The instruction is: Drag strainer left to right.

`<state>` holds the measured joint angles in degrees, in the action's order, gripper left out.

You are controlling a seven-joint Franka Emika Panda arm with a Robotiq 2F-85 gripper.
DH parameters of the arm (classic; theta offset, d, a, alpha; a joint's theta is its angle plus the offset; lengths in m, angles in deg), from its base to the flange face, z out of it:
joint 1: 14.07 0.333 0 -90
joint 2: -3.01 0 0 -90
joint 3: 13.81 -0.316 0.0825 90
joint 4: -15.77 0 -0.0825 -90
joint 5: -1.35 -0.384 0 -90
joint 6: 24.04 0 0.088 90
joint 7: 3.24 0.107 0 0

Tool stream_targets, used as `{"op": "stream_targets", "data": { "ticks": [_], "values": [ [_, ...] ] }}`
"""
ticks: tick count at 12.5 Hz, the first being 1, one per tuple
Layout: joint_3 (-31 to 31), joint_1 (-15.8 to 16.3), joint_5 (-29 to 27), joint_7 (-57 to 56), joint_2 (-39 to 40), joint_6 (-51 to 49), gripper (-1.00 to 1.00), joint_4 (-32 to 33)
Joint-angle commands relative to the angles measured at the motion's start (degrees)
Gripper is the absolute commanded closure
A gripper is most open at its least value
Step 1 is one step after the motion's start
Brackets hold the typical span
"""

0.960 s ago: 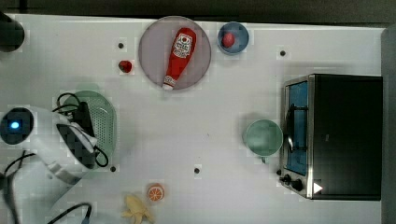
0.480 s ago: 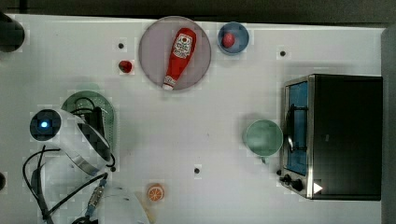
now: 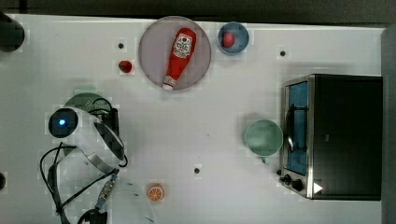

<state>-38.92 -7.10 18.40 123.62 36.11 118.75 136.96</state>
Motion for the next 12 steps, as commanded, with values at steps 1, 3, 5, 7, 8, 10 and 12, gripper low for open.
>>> {"op": "stream_targets", "data": {
  "ticks": [1,3,5,7,8,10,12],
  "values": [
    [1.8,-1.1,0.3,2.0,-1.2,1.5,-1.0,-1.0],
    [2.6,-1.6,0.3,1.9,-1.7,1.5,-1.0,-0.5],
    [3.2,-2.5,0.3,1.7,-2.5,1.5,-1.0,0.3],
    [3.4,-3.5,0.3,1.4,-3.3,1.5,-1.0,1.4],
    [3.5,-4.0,0.3,1.4,-3.6,1.5,-1.0,2.0],
    [3.9,-4.9,0.3,0.5,-4.4,1.6,-1.0,3.2],
    [4.1,-6.0,0.3,-1.5,-5.1,2.1,-1.0,4.5]
  ]
}}
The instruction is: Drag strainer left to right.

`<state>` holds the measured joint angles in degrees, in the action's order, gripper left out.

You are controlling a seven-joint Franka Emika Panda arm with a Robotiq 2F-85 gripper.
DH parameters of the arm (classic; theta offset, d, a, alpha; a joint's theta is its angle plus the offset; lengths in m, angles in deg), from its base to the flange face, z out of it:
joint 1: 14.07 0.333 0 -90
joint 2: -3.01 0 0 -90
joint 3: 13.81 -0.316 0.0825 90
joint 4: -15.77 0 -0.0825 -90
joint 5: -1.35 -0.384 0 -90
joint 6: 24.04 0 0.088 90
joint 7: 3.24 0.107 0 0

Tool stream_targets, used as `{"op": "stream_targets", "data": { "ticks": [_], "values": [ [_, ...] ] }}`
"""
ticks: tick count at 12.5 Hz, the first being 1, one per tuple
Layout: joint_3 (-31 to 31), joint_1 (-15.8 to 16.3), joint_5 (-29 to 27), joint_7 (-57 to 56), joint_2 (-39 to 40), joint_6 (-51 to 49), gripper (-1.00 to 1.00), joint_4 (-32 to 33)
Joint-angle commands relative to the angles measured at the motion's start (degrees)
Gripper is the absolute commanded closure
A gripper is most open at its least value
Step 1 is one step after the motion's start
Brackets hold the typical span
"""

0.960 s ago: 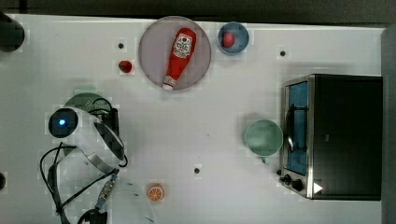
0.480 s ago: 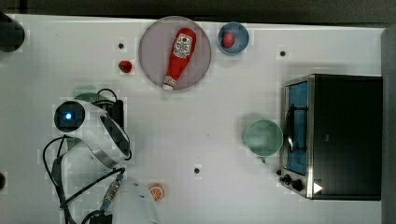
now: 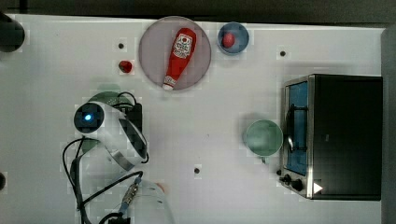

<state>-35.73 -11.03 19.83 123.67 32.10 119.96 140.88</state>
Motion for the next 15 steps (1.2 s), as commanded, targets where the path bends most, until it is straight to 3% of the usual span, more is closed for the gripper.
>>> {"op": "stream_targets", "data": {
  "ticks": [1,7,15],
  "values": [
    [1.1,-2.7,-1.1,-2.0,-1.5,1.4,-1.0,1.3],
    [3.3,-5.3,-1.1,-8.4,-3.8,1.5,-1.0,4.5],
    [10.9,-6.2,-1.1,-16.1,-6.3,1.9,-1.0,7.5]
  ]
}}
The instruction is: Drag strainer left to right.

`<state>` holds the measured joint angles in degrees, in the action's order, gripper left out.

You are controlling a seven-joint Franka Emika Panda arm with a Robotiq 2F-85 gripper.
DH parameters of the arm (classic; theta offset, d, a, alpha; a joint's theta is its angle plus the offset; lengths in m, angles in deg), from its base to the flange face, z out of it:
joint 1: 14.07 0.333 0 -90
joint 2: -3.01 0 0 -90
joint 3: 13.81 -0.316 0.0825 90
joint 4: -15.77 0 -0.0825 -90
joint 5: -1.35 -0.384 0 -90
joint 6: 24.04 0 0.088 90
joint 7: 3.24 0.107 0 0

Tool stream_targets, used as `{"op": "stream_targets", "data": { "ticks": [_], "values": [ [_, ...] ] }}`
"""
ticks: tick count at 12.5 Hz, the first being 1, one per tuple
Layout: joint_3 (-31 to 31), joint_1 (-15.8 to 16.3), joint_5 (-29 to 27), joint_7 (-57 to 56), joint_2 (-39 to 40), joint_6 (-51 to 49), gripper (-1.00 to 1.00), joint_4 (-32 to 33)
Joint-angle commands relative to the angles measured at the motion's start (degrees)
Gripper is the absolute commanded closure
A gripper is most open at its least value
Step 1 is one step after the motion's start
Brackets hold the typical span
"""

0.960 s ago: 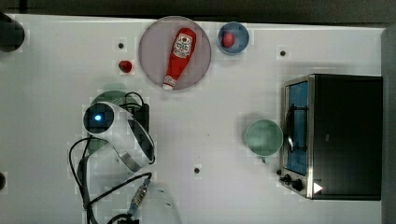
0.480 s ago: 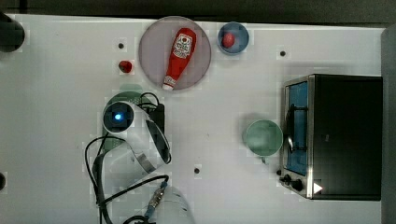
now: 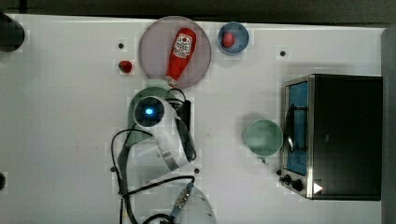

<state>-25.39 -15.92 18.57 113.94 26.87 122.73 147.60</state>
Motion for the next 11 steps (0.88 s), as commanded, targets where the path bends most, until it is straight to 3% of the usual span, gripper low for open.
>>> {"op": "stream_targets", "data": {
  "ticks": [1,11],
  "values": [
    [1.8,-1.3,0.1,-7.9,-1.1,-0.8,-1.0,0.9],
    [12.4,-1.9,0.1,-20.3,-1.3,0.6,-1.0,1.5]
  ]
}}
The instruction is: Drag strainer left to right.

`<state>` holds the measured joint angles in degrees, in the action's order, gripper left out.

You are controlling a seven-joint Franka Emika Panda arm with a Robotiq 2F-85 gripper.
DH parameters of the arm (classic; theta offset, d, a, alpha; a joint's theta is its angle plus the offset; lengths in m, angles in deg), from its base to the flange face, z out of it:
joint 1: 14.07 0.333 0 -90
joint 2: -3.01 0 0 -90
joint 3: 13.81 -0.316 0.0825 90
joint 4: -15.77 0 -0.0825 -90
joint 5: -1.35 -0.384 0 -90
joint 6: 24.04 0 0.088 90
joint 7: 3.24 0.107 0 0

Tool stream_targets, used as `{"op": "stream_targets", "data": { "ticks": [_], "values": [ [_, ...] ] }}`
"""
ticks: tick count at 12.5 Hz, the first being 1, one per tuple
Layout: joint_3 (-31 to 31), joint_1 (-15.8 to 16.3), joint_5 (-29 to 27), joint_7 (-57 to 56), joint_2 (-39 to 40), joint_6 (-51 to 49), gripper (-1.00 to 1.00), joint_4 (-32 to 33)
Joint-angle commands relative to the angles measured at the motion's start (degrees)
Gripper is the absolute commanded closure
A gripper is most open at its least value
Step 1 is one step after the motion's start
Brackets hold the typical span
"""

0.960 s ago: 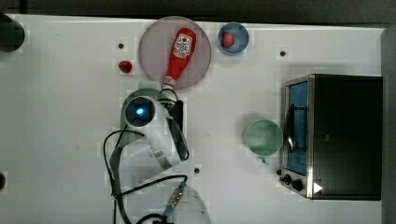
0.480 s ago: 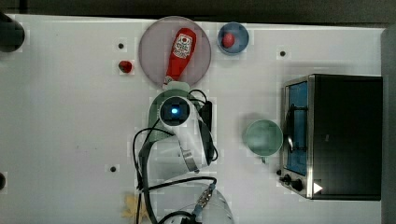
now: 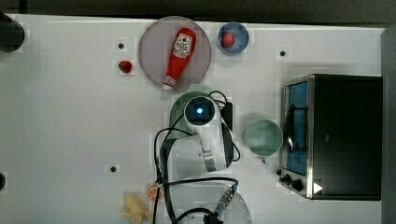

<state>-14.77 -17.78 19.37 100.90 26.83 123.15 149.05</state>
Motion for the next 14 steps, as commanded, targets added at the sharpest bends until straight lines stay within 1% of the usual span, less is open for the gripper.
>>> {"op": "stream_targets", "data": {
  "ticks": [1,5,8,10,12,14],
  "values": [
    [2.9,-0.1,-0.7,-7.8,-1.2,0.5,-1.0,0.0],
    [5.2,-0.1,-0.7,-8.1,-1.2,0.6,-1.0,0.1],
    [3.2,-0.1,-0.7,-10.4,-2.6,0.4,-1.0,0.2],
    [0.9,-0.1,-1.1,-17.2,-7.4,0.0,-1.0,1.4],
    [-0.9,-0.1,-2.7,-25.5,-14.6,-3.5,-1.0,2.6],
    [-1.8,0.0,-7.2,-33.2,-23.3,-11.0,-1.0,2.7]
  ]
}}
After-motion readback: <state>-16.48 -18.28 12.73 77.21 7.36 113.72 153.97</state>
